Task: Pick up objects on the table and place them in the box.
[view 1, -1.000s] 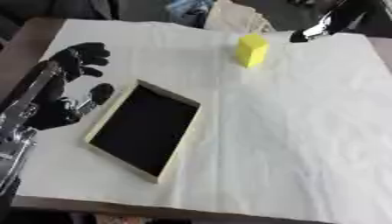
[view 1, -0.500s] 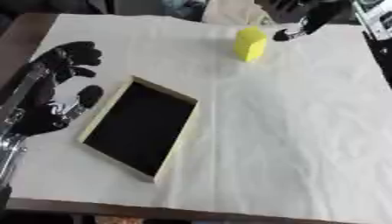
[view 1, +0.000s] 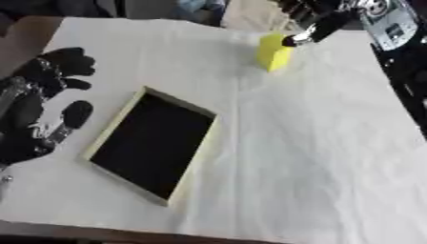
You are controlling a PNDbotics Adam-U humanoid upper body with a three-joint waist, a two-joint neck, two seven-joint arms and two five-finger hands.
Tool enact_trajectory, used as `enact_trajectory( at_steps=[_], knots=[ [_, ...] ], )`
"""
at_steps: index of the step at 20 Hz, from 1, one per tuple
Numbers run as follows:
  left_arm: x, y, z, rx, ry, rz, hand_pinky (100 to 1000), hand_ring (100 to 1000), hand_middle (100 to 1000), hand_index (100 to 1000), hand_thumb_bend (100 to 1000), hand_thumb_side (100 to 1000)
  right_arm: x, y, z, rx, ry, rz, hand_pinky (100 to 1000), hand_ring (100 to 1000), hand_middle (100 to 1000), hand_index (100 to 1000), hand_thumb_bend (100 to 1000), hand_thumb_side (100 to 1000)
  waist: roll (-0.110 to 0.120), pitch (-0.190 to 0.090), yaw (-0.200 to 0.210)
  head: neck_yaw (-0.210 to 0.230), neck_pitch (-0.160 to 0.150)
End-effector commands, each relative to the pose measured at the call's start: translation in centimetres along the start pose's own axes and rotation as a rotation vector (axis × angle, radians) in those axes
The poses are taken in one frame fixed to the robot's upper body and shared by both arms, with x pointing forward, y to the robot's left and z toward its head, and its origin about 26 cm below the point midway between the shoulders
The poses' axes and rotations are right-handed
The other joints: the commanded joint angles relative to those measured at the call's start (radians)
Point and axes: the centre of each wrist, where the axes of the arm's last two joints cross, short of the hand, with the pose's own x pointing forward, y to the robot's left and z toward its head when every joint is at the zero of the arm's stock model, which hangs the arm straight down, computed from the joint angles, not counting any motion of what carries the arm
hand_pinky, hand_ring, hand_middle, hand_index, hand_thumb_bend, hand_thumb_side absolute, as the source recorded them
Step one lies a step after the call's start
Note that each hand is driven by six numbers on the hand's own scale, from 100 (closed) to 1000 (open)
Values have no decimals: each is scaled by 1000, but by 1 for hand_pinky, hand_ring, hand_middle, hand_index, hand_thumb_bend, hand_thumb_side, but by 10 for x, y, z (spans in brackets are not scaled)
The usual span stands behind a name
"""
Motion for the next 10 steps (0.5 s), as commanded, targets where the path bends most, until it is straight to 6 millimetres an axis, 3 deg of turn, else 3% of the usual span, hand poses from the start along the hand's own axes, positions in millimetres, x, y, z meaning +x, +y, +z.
enact_trajectory(
  at_steps=[1,10],
  knots=[
    [10,4,-5,-2,-39,-14,769,817,774,897,508,556,0,-18,10,-64,16,24,839,886,892,995,509,279,5,-15,2,-8,-11],
    [11,3,-5,-1,-45,-5,770,818,774,898,502,562,-10,-15,13,-99,57,11,847,909,905,1000,511,291,8,0,28,-18,-25]
  ],
)
